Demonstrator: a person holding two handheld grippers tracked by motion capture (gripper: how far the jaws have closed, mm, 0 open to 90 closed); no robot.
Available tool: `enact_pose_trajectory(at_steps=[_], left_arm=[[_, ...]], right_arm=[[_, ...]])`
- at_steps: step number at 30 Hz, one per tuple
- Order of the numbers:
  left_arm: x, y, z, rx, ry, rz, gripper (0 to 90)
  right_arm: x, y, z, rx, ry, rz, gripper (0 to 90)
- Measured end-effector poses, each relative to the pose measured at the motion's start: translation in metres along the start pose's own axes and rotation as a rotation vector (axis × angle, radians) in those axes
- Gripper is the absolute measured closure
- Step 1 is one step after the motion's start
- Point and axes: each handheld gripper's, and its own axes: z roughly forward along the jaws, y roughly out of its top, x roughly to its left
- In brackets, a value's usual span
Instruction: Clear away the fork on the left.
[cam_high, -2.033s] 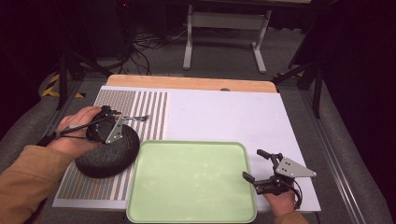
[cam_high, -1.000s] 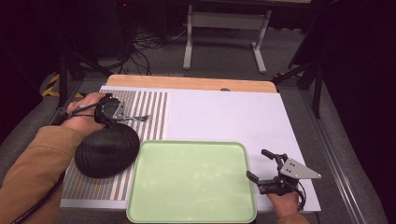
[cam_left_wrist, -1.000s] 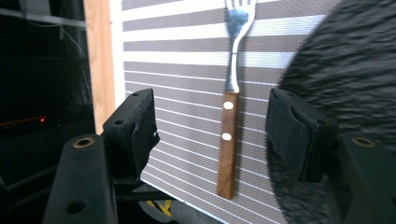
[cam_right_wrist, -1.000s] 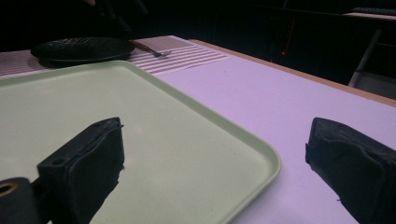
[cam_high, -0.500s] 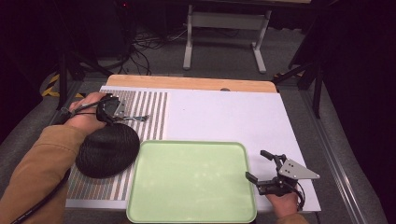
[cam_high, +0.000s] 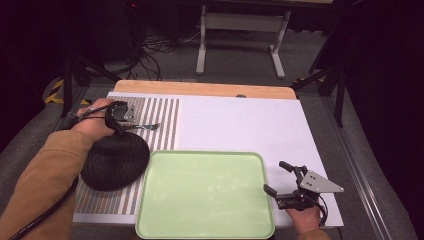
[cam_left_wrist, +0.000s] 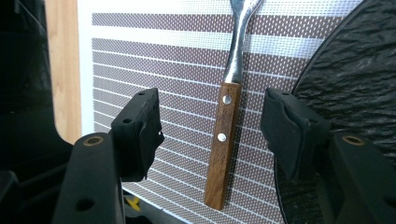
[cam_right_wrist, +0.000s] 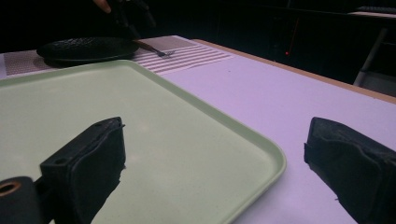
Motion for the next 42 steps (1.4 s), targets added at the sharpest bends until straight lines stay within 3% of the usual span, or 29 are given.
enact_pose_trajectory(at_steps=[3,7,12,17,26,28,42], left_arm=[[0.001,-0.002,0.003,0.011,-0.003,0.002,43.3],[0.001,-0.002,0.007,0.033,-0.009,0.044,43.9],[0.003,-0.003,0.01,0.026,-0.009,0.033,44.4],[0.003,0.0,0.016,0.02,-0.047,0.052,45.8],[0.005,0.001,0.02,0.027,-0.058,0.066,50.9],[0.005,0.001,0.022,0.017,-0.077,0.062,52.3],[0.007,0.004,0.031,0.064,-0.143,0.095,63.4]], right_arm=[[0.0,0.0,-0.001,-0.002,0.0,0.0,5.9],[0.0,0.0,-0.001,-0.007,0.002,0.001,5.9],[0.0,0.0,-0.001,-0.004,0.002,-0.001,5.8],[0.0,-0.001,0.001,-0.002,0.01,-0.002,5.8],[0.0,-0.002,0.0,-0.011,0.011,0.003,5.8],[0.0,-0.002,0.0,-0.011,0.012,0.003,5.8],[-0.001,-0.002,-0.001,-0.01,0.011,0.003,5.8]])
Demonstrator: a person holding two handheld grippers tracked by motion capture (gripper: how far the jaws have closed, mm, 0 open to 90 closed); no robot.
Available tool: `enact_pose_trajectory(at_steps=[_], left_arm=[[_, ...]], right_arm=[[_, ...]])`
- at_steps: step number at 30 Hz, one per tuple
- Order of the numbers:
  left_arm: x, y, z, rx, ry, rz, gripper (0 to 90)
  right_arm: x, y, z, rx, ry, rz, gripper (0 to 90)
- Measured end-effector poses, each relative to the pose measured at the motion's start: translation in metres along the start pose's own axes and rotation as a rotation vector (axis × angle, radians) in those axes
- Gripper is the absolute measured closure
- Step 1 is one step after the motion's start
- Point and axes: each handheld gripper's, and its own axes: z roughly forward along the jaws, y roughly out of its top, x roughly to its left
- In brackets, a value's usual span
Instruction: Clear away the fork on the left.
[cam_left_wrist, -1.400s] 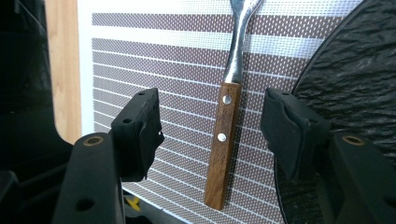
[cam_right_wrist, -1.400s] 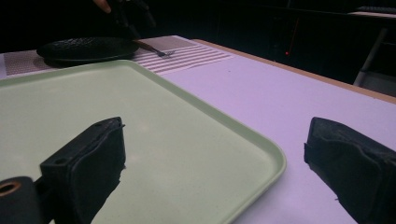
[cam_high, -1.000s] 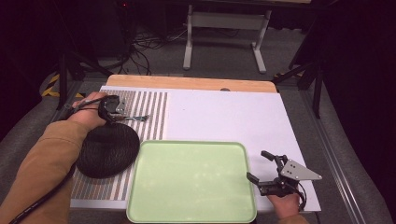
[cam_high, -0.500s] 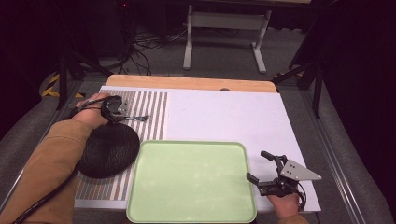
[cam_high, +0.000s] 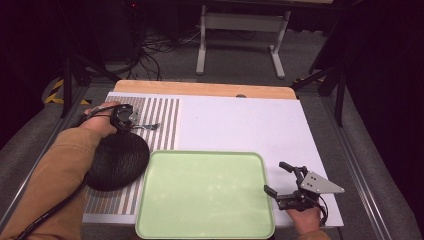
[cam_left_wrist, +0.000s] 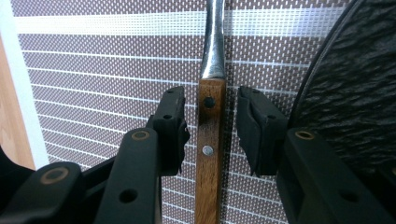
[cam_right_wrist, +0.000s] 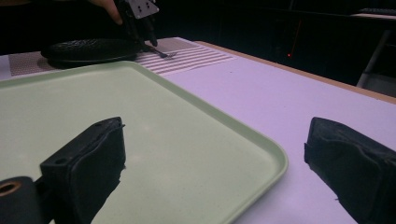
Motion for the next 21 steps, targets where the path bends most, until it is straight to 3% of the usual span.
enact_pose_trajectory(at_steps=[13,21], left_arm=[[0.0034,0.0072,0.0008,0.047,-0.072,0.019,75.9],[0.0022,0.0103,0.0006,0.066,-0.055,0.024,77.4]], right_arm=[[0.0001,0.0006,-0.0008,-0.005,-0.001,-0.005,5.8],[0.0011,0.0013,-0.0017,-0.013,0.003,-0.007,5.8]])
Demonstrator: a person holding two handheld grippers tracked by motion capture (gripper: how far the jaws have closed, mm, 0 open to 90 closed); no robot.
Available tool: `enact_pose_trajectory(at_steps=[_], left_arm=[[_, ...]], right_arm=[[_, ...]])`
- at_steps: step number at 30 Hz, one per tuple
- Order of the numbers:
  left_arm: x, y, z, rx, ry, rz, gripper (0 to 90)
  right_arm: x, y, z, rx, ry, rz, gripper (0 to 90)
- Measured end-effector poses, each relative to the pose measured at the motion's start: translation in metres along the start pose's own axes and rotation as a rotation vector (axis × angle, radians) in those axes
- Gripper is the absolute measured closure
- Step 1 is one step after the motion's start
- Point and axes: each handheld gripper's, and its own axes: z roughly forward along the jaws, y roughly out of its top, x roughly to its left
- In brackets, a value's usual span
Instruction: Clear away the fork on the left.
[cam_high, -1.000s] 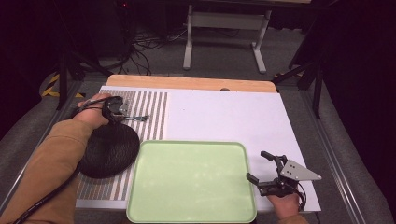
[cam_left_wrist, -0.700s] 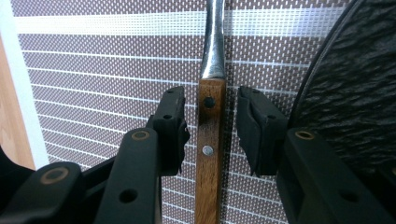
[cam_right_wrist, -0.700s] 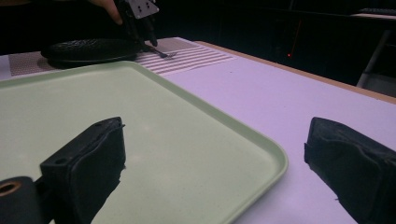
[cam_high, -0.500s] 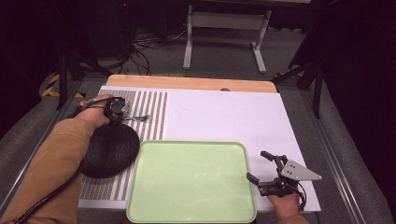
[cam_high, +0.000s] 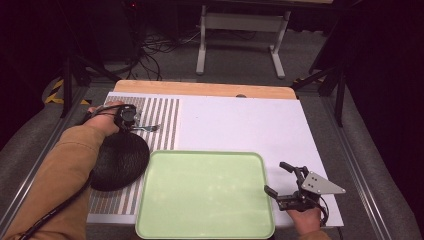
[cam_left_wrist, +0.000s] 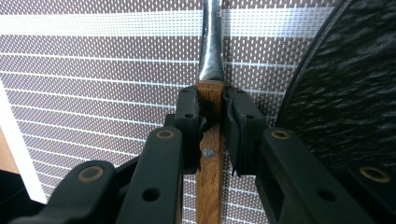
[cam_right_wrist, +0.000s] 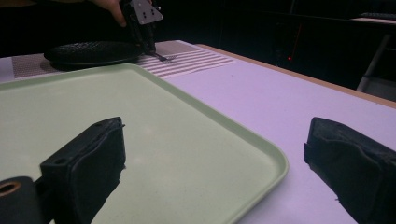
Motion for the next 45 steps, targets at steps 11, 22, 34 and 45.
enact_pose_trajectory(at_steps=[11,22,34,45], left_arm=[[-0.002,0.0,0.0,-0.002,0.004,-0.034,77.7],[0.0,-0.005,-0.007,0.004,0.018,-0.107,77.7],[0.005,-0.006,-0.025,-0.012,-0.013,-0.277,77.7],[0.008,-0.007,-0.042,-0.1,-0.108,-0.514,77.8]], right_arm=[[0.0,0.0,0.0,0.002,0.004,0.001,5.7],[0.0,0.0,0.0,0.003,0.004,0.001,5.7],[0.001,0.0,0.0,0.001,0.006,0.0,5.7],[0.001,0.0,0.001,0.0,0.008,0.003,5.7]])
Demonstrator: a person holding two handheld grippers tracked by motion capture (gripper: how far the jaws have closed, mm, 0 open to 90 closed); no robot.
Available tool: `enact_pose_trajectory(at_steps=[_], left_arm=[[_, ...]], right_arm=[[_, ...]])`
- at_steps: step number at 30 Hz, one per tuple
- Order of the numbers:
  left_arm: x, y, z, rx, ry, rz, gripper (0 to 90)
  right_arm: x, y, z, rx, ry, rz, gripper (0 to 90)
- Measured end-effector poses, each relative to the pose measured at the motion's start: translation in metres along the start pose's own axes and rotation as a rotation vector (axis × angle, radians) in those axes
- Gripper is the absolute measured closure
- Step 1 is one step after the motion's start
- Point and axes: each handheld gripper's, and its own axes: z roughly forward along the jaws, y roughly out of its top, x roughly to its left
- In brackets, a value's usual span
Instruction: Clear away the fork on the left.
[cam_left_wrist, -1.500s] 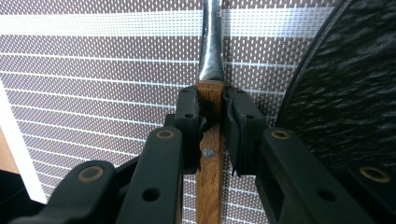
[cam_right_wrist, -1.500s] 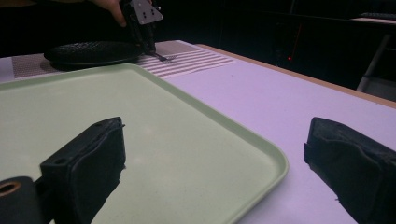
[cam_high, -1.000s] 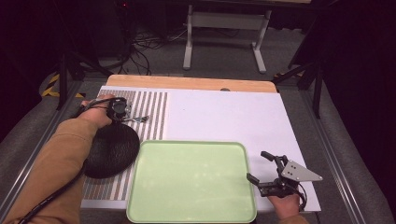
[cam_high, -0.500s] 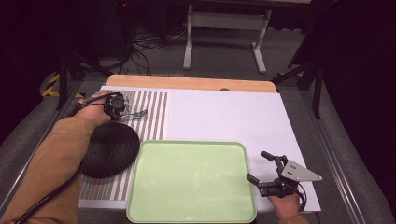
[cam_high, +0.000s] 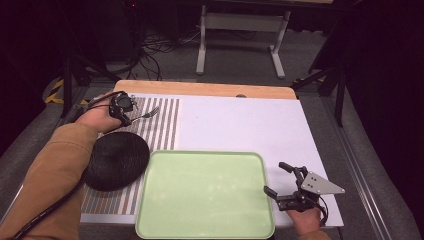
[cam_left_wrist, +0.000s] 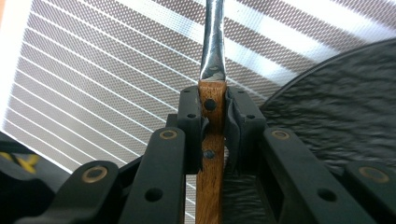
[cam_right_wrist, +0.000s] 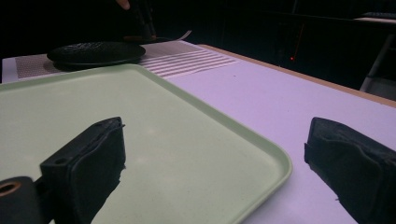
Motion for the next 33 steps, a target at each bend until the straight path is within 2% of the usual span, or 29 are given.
enact_pose_trajectory(at_steps=[6,11,13,14,20,22,24,25,28,29,31,33], left_arm=[[-0.004,0.001,-0.007,-0.014,-0.054,-0.097,77.8],[-0.006,0.001,-0.012,-0.022,-0.123,-0.214,77.8],[-0.007,0.001,-0.014,-0.019,-0.122,-0.224,77.8],[-0.008,0.001,-0.015,-0.019,-0.132,-0.246,77.8],[-0.009,0.001,-0.02,-0.012,-0.169,-0.301,77.8],[-0.011,0.001,-0.021,-0.008,-0.194,-0.341,77.8],[-0.013,0.002,-0.022,-0.013,-0.199,-0.351,77.8],[-0.014,0.003,-0.024,-0.022,-0.213,-0.429,77.8],[-0.017,0.004,-0.027,-0.034,-0.233,-0.453,77.8],[-0.018,0.005,-0.028,-0.021,-0.255,-0.472,77.8],[-0.021,0.006,-0.03,-0.019,-0.248,-0.475,77.8],[-0.022,0.007,-0.031,-0.008,-0.259,-0.489,77.8]], right_arm=[[-0.001,0.0,0.0,-0.002,0.001,0.001,5.7],[-0.001,0.0,0.0,-0.002,-0.001,0.001,5.7],[0.0,0.0,0.0,-0.002,0.0,0.001,5.7],[0.0,0.0,0.0,-0.002,0.0,0.001,5.7],[0.0,0.001,0.0,-0.003,0.001,0.001,5.7],[0.0,0.001,0.0,-0.003,0.001,-0.001,5.7],[-0.001,0.001,0.0,-0.006,0.002,-0.001,5.7],[-0.001,0.001,0.0,-0.006,0.003,-0.001,5.7],[0.0,0.001,0.0,-0.007,0.002,-0.001,5.7],[0.0,0.001,0.0,-0.007,0.003,0.0,5.7],[0.0,0.001,0.0,-0.008,0.002,0.0,5.7],[0.0,0.001,0.0,-0.008,0.002,0.0,5.7]])
